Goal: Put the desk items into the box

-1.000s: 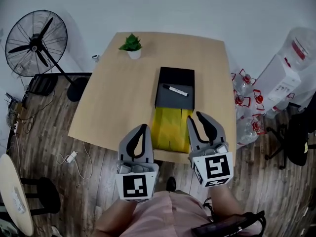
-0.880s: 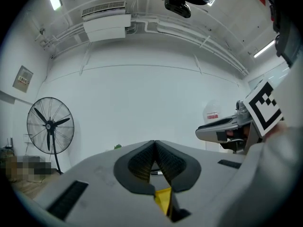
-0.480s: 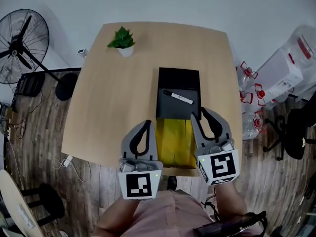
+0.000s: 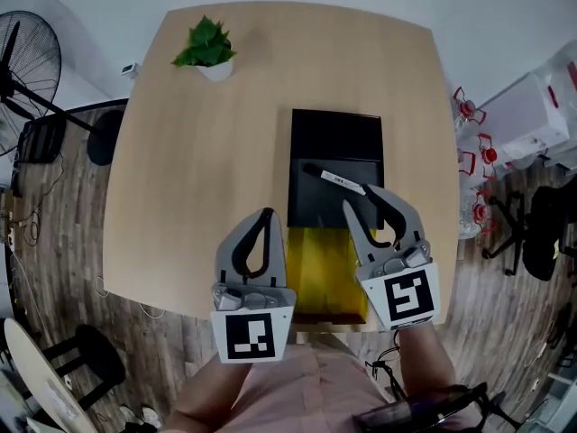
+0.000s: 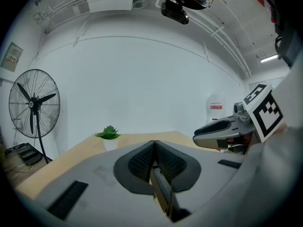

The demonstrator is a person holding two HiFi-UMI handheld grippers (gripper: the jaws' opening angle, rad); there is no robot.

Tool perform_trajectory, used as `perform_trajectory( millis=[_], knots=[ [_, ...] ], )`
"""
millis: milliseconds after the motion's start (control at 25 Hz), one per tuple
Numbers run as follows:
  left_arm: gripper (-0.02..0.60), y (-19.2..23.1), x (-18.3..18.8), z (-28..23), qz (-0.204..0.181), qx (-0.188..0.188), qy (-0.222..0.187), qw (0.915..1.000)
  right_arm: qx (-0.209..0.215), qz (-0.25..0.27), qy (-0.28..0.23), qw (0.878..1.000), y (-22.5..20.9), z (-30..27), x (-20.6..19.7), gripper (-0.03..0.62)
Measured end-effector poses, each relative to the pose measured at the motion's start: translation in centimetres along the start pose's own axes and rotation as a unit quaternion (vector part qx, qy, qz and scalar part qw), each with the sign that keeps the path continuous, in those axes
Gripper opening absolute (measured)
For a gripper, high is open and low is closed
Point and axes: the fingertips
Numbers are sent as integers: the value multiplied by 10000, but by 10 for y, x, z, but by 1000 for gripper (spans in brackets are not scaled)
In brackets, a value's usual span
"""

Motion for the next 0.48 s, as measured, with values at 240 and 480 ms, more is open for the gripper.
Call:
perform_trajectory(
  millis=[240,480],
  knots=[
    [11,16,-20,-30,100,77,293,9995,316,212,636,9972,-1,-39,-31,109],
    [11,26,-41,-53,153,124,547,9983,539,77,1324,9897,-1,-66,-70,110]
  ],
)
Point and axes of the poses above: the fingertips, and each gripper's own axes: z backward along the fingers, y to its left, x out of its top, and after that the axes turned 8 degrees about x, right-handed
